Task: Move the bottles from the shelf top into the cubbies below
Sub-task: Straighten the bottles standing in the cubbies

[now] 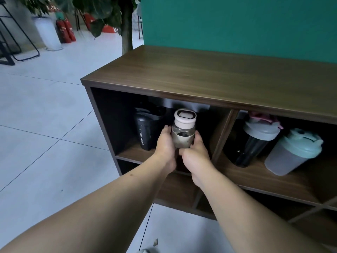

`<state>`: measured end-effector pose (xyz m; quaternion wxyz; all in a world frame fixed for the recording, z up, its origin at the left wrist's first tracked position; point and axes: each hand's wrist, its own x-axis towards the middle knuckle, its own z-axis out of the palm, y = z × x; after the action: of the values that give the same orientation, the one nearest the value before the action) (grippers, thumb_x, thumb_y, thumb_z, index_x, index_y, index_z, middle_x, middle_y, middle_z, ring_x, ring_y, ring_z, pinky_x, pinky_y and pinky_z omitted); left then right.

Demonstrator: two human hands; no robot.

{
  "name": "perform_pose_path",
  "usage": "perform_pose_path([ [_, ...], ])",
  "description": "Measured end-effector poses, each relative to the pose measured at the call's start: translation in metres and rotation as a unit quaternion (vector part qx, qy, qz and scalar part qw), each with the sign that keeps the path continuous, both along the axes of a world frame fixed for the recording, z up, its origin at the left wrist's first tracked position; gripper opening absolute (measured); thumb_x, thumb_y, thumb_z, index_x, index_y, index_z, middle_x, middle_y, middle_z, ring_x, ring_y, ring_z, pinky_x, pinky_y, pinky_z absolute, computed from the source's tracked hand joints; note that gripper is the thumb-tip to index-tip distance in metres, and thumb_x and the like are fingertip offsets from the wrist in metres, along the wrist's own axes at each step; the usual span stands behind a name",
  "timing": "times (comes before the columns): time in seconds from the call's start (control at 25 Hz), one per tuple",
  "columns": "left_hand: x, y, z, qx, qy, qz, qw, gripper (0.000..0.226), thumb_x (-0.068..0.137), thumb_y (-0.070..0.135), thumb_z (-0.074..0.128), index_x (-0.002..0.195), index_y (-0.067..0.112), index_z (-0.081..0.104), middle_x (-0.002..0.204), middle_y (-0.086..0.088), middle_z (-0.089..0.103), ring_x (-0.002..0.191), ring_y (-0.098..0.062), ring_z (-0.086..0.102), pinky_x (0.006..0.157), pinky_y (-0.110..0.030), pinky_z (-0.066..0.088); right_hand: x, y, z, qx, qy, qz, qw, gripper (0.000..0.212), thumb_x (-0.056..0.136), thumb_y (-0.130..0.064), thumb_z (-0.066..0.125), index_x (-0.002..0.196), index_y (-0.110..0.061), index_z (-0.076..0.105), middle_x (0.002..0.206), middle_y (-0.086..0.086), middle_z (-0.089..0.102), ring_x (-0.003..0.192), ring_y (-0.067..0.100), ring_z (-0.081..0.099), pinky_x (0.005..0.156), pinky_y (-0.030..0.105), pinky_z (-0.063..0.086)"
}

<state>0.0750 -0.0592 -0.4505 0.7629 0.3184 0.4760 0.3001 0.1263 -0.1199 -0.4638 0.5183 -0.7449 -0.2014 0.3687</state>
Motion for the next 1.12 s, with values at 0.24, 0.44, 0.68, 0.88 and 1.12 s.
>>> perform_pose_path([
  [0.24, -0.014, 0.007, -0.021, 0.000, 0.016, 0.040, 0.999, 0.041, 0.118, 0.042, 0.046, 0.091, 0.021, 0.068, 0.090, -0.004, 0.088, 0.098, -0.023, 0.071, 0.115, -0.037, 0.047, -0.020, -0.005, -0.002, -0.053, -0.026, -0.081, 0.995, 0.065, 0.102, 0.007, 0.063, 0.160, -0.020, 0.052, 0.139, 0.008, 0.072, 0.107, 0.025, 0.061, 0.090, 0.031, 0.045],
  [0.44, -0.049, 0.018, -0.033, 0.109, 0.155, 0.179, 0.966, 0.037, 0.117, 0.028, 0.047, 0.124, 0.000, 0.071, 0.113, -0.014, 0.070, 0.108, -0.035, 0.062, 0.092, -0.037, 0.040, -0.056, 0.025, -0.002, -0.006, 0.021, -0.023, 0.999, 0.040, 0.104, 0.003, 0.062, 0.139, -0.015, 0.067, 0.147, 0.016, 0.073, 0.111, 0.028, 0.070, 0.092, 0.035, 0.054],
  [0.68, -0.061, 0.068, -0.062, 0.084, 0.016, 0.123, 0.989, 0.053, 0.102, 0.067, 0.050, 0.139, 0.040, 0.078, 0.149, 0.004, 0.080, 0.141, -0.019, 0.072, 0.126, -0.043, 0.050, -0.069, 0.051, 0.016, 0.031, 0.069, 0.067, 0.995, 0.082, 0.108, 0.014, 0.051, 0.179, -0.021, 0.027, 0.171, 0.004, 0.052, 0.133, 0.013, 0.055, 0.096, 0.019, 0.047],
  [0.88, -0.055, 0.062, -0.048, 0.050, -0.027, 0.133, 0.989, 0.061, 0.119, 0.044, 0.044, 0.079, 0.035, 0.089, 0.088, 0.007, 0.092, 0.107, -0.024, 0.081, 0.114, -0.044, 0.058, -0.064, 0.068, 0.001, 0.049, 0.044, 0.050, 0.997, 0.080, 0.105, 0.014, 0.051, 0.174, -0.026, 0.040, 0.118, -0.009, 0.066, 0.089, -0.001, 0.063, 0.070, 0.014, 0.047],
  [1.12, -0.052, 0.071, -0.055, 0.034, -0.070, 0.121, 0.990, 0.052, 0.109, 0.057, 0.053, 0.130, 0.022, 0.084, 0.135, -0.012, 0.085, 0.127, -0.029, 0.080, 0.119, -0.045, 0.058, -0.065, 0.073, -0.005, 0.066, 0.090, 0.026, 0.993, 0.079, 0.108, 0.010, 0.055, 0.175, -0.027, 0.037, 0.130, -0.008, 0.061, 0.117, 0.018, 0.064, 0.106, 0.031, 0.051],
])
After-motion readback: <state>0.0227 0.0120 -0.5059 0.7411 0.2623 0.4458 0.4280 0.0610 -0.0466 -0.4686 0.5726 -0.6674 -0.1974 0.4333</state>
